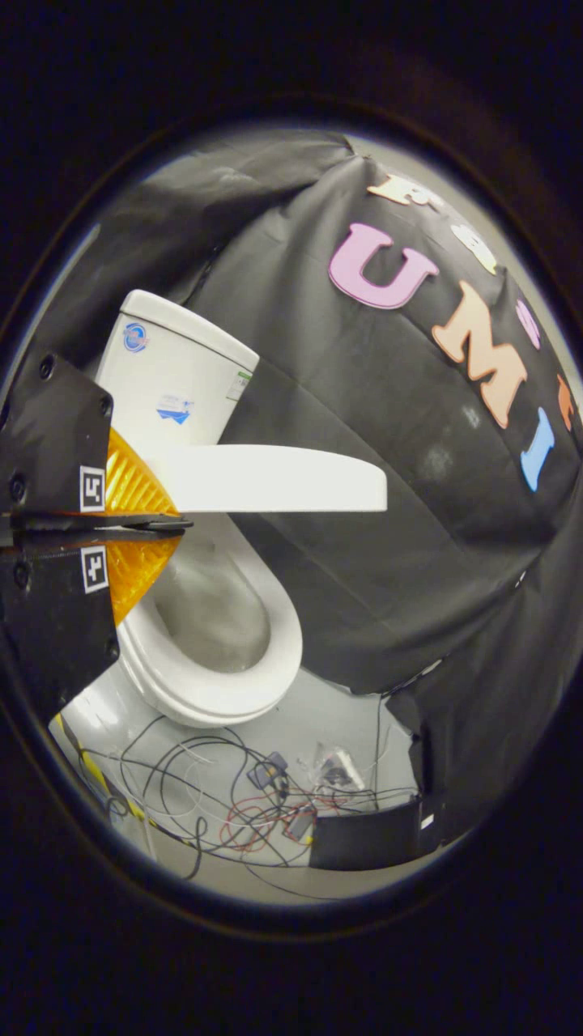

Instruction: Open the toilet lid.

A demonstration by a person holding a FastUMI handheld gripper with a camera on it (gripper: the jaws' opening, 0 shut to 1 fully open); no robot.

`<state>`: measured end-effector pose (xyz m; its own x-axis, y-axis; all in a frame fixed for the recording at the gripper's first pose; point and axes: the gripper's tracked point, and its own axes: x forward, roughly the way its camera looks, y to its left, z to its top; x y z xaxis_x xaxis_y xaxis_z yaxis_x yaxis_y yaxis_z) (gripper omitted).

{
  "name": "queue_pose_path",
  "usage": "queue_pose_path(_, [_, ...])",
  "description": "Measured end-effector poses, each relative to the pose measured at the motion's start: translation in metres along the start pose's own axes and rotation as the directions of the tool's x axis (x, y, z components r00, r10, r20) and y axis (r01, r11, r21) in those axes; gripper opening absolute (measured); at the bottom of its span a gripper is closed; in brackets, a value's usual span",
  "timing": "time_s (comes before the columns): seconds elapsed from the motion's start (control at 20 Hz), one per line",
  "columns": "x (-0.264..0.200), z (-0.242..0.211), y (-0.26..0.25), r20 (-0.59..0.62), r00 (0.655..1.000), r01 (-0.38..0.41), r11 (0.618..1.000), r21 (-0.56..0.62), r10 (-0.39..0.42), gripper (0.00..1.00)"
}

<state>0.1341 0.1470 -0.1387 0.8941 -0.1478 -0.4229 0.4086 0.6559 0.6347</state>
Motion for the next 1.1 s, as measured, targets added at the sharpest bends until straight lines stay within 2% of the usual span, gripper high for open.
queue_pose_path(0.55, [-0.005, 0.006, 0.047, 0.070, 0.997, 0.021, 0.991, -0.133, -0.012, 0.02])
queue_pose_path(0.9, [-0.007, 0.005, 0.086, 0.108, 0.994, 0.062, 0.960, -0.274, -0.034, 0.02])
queue_pose_path(1.1, [-0.006, 0.002, 0.107, 0.133, 0.990, 0.095, 0.929, -0.358, -0.050, 0.02])
